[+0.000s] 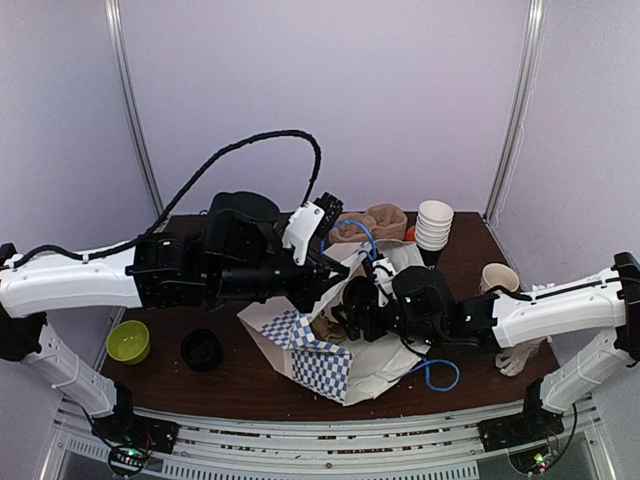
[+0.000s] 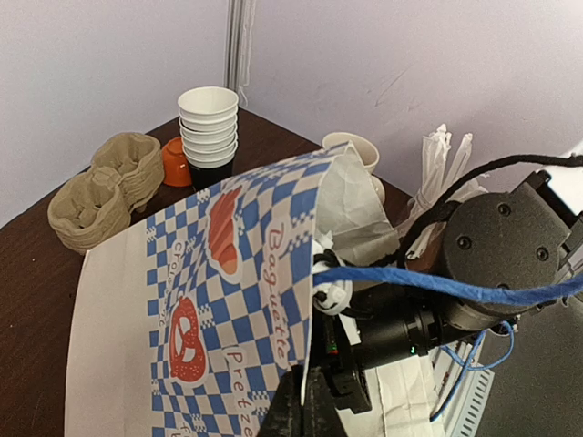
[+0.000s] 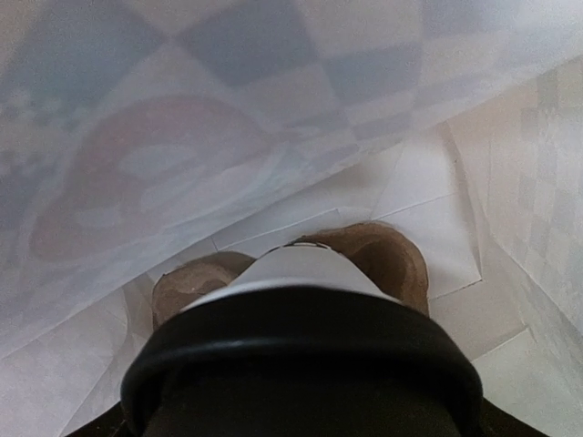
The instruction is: Pack the takeout coffee
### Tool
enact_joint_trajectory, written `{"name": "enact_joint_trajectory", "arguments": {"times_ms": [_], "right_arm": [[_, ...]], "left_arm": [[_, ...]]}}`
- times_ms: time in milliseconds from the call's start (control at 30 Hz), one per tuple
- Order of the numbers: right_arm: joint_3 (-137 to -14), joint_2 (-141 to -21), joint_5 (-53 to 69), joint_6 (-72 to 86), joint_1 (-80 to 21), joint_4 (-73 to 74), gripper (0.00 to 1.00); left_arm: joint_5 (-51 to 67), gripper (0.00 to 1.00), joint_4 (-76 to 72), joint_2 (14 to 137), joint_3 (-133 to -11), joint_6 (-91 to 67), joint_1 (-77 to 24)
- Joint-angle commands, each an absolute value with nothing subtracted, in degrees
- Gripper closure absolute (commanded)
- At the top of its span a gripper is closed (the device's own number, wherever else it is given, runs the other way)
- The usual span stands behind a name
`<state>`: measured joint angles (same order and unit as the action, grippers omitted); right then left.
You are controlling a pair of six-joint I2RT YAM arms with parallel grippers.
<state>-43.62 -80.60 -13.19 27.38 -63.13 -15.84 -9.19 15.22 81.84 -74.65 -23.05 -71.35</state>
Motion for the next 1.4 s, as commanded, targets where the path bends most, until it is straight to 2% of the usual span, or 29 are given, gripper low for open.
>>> {"name": "enact_joint_trajectory", "arguments": {"times_ms": [0,567,1033,1367], "right_arm": [[-42.3,-81.2,-12.5,31.0,-62.1,-14.0,0.21],[-40.3,-82.7,-6.7,36.5,-57.4,-15.7,0.22],[-41.0,-85.9,-9.1,35.6,-57.2,-23.0,0.23],[-45.8,-83.4,-10.4,32.9,-57.2,-10.0,0.23]], "left_arm": [[-7.2,1.0,10.2,82.1,-75.4,-22.5,-71.5],[-7.2,1.0,10.4,82.4,-75.4,-22.9,-71.5],[-5.0,1.0,5.6,83.7,-74.7,-25.5,-71.5],[-4.8,1.0,-4.7,84.6,-73.7,-31.4,-70.9]]}}
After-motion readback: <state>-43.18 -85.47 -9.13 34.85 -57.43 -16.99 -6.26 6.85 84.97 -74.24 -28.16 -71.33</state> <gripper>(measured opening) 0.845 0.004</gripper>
